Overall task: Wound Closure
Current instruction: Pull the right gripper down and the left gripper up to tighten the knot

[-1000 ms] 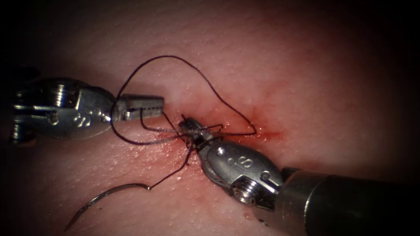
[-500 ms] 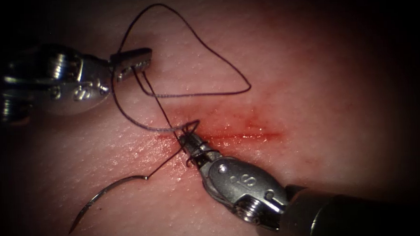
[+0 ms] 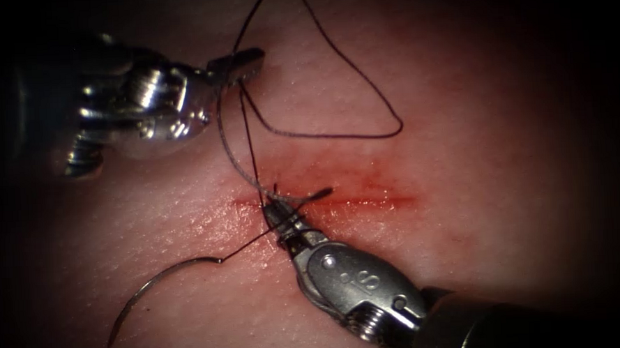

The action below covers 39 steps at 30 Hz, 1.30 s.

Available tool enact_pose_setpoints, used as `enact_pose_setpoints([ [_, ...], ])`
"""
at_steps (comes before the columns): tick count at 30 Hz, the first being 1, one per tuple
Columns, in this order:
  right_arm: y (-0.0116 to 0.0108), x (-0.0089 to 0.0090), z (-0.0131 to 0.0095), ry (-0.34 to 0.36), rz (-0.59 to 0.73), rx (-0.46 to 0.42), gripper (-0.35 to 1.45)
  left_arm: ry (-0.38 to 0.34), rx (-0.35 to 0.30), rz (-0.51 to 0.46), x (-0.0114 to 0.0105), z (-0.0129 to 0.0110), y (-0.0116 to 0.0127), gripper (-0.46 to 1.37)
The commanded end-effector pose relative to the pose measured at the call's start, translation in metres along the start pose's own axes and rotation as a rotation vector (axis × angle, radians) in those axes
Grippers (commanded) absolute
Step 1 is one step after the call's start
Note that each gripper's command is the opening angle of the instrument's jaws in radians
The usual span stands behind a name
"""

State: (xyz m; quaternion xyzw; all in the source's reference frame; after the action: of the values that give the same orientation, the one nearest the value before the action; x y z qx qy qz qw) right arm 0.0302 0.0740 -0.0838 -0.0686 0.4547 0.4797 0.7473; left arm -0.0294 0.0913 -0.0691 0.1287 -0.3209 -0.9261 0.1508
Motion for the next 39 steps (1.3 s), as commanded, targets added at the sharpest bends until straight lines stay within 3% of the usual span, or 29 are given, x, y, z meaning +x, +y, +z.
enact_pose_setpoints([
  [1,-0.0002,-0.0001,-0.0002,0.004,-0.002,-0.002,-0.35,0.002,-0.002,0.001,0.0001,0.0000,-0.0002,-0.35],
  [6,-0.0009,-0.0007,-0.0015,0.007,-0.014,-0.002,-0.35,0.004,0.008,0.035,0.0004,0.0003,-0.0015,-0.35],
  [12,-0.0025,-0.0028,-0.0039,-0.003,-0.048,0.010,-0.35,-0.003,0.052,0.035,-0.0001,0.0003,-0.0044,-0.35],
  [20,-0.0029,-0.0038,-0.0042,-0.005,-0.061,0.027,-0.35,-0.021,0.072,0.081,0.0001,0.0009,-0.0077,-0.35],
  [39,-0.0048,-0.0061,-0.0055,0.012,-0.100,0.062,-0.35,-0.022,0.097,0.085,-0.0011,0.0010,-0.0123,-0.35],
])
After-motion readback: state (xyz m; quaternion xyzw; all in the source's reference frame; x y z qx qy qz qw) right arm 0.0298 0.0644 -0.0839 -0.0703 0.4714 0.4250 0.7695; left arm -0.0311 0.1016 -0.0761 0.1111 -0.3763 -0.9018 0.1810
